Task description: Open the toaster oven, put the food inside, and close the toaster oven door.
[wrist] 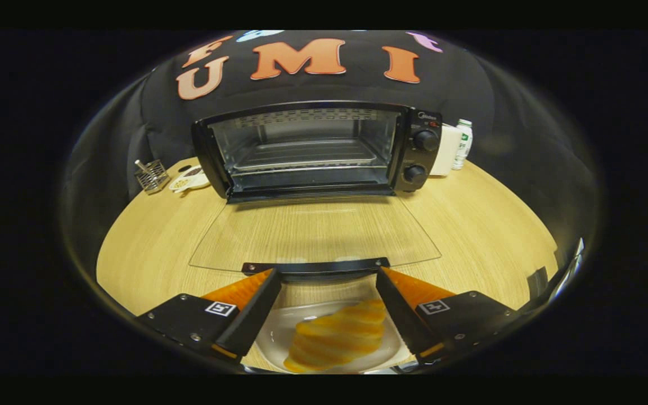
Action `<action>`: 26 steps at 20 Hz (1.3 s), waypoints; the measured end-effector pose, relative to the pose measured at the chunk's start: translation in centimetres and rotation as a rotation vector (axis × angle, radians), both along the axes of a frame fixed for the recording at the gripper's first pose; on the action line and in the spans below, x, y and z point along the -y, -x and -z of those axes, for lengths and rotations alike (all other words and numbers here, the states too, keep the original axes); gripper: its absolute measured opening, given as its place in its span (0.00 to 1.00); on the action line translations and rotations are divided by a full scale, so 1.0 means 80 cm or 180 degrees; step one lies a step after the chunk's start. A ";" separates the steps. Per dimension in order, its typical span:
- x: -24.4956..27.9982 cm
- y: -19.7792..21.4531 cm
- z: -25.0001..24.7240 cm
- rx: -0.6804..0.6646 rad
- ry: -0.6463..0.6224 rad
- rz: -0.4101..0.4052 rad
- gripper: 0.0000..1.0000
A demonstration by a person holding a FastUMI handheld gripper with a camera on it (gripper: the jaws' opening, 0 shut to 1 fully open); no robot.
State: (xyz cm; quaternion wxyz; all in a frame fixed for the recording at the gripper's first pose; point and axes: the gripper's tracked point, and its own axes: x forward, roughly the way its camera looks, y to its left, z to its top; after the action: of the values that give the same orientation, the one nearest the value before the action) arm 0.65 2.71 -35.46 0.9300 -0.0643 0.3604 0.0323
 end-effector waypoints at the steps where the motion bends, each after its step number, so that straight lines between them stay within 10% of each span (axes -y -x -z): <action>1: 0.003 0.003 -0.005 0.0012 -0.0008 0.0037 1.00; 26: 0.008 0.150 0.027 -0.0519 -0.0211 0.0783 1.00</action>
State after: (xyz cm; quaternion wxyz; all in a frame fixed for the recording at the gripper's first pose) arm -11.33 2.05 -37.59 0.8962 0.0140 0.4386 -0.0648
